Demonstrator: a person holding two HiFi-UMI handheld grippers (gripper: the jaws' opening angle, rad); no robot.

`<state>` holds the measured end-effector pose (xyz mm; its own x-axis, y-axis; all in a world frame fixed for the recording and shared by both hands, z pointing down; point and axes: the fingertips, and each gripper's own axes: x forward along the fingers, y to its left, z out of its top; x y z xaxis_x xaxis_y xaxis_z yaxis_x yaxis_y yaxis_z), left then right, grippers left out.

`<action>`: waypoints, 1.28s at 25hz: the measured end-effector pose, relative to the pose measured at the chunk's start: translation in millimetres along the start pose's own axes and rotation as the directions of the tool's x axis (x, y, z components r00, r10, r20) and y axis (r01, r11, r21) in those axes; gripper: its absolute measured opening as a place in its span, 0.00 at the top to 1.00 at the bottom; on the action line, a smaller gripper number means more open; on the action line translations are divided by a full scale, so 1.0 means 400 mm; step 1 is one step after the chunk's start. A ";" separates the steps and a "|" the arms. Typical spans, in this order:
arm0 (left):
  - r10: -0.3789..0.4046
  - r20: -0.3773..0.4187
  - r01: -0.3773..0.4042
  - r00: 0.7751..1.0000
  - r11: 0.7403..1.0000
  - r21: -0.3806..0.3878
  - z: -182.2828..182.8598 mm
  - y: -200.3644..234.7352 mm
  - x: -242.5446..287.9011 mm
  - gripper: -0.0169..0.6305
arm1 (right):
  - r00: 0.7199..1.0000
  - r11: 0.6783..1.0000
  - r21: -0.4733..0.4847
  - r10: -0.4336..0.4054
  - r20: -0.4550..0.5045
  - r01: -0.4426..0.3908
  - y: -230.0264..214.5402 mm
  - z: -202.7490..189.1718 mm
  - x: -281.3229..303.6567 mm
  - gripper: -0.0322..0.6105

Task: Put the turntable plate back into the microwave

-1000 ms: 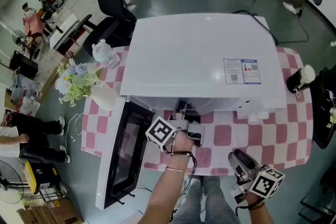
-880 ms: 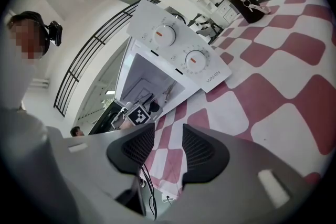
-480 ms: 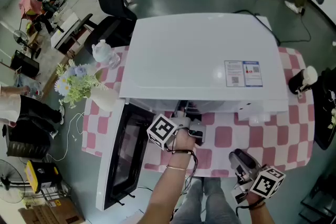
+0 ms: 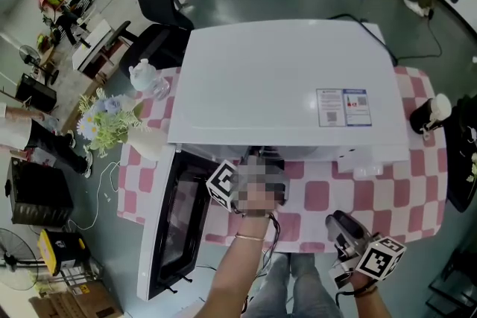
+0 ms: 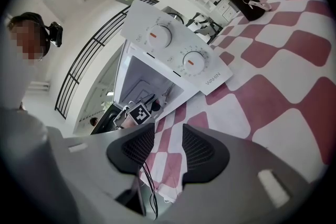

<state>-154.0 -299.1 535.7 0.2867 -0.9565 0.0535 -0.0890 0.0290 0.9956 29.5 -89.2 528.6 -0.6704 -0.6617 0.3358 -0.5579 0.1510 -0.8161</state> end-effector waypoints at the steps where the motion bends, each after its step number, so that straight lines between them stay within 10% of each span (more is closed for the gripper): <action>1: 0.006 -0.005 -0.006 1.000 1.000 0.005 0.001 0.001 0.000 0.92 | 1.000 1.000 0.005 0.002 -0.001 -0.002 0.000 0.000 0.001 0.72; 32: 0.129 -0.036 -0.127 0.991 0.991 0.051 -0.007 0.012 0.002 0.83 | 1.000 0.999 0.038 -0.023 -0.009 0.023 -0.005 0.014 0.047 0.72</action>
<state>-151.5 -299.0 540.8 0.3070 -0.9337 0.1845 -0.1735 0.1357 0.9754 20.7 -106.3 533.9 -0.6617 -0.6585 0.3585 -0.5543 0.1078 -0.8253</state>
